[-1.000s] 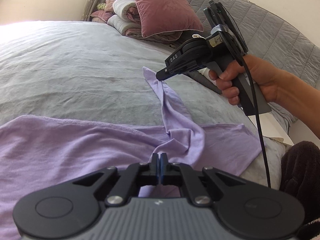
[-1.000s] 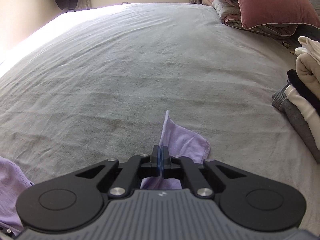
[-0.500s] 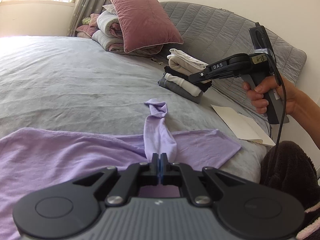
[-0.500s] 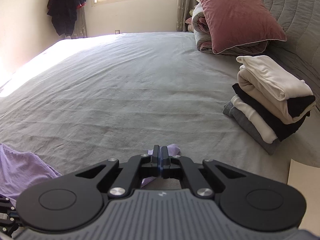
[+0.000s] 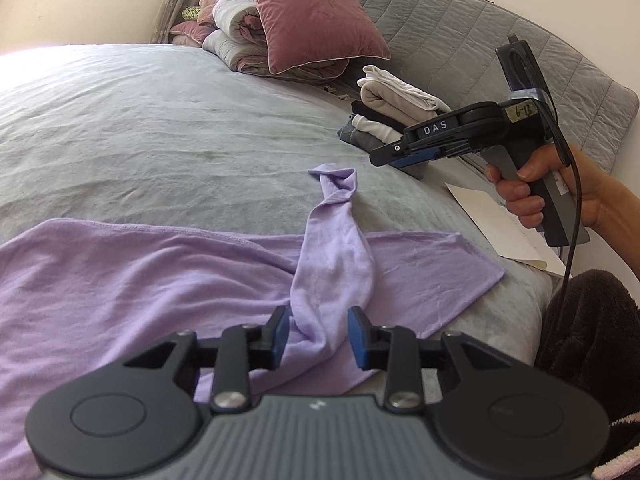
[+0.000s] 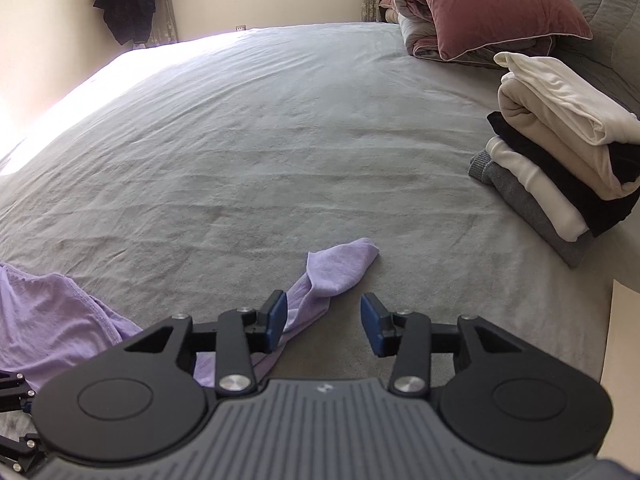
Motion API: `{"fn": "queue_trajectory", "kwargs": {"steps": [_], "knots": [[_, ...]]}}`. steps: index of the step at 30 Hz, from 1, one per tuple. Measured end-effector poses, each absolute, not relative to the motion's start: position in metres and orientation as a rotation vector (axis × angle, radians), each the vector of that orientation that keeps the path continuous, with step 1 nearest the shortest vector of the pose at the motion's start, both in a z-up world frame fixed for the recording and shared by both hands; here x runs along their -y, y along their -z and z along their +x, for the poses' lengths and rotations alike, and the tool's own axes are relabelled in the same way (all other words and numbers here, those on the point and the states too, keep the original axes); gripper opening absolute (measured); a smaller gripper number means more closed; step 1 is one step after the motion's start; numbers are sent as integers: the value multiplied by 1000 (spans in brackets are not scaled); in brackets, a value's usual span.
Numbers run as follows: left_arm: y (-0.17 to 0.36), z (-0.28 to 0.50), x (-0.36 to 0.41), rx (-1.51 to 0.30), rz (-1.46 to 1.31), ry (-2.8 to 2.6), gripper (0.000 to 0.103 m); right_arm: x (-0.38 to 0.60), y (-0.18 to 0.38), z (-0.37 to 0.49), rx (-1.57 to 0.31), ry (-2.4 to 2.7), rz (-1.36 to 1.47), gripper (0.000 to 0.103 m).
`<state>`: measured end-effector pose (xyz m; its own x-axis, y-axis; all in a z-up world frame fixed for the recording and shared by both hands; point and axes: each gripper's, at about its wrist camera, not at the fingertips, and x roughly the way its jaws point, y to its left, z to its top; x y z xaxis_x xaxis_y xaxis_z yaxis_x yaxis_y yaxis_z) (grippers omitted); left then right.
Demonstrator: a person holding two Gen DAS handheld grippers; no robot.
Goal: Fold clothes
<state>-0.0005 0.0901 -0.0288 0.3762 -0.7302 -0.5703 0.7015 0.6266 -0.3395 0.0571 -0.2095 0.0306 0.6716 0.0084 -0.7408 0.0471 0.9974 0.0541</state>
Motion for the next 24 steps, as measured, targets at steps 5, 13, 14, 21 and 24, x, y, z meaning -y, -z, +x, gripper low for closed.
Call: {"fn": "queue_trajectory", "kwargs": {"steps": [5,13,14,21,24], "knots": [[37,7,-75,-781,-26,941,31,200,-4,88,-878,19,55,45],[47,15,-64,-793,-61,957,9,211,17,107,-897,66,54,5],[47,15,-63,-785,-56,954,4,215,14,107,-890,69,62,4],[28,8,-71,-681,-119,968,3,229,-26,89,-798,87,69,3],[20,4,-78,-657,-140,997,3,232,-48,72,-748,87,77,3]]}}
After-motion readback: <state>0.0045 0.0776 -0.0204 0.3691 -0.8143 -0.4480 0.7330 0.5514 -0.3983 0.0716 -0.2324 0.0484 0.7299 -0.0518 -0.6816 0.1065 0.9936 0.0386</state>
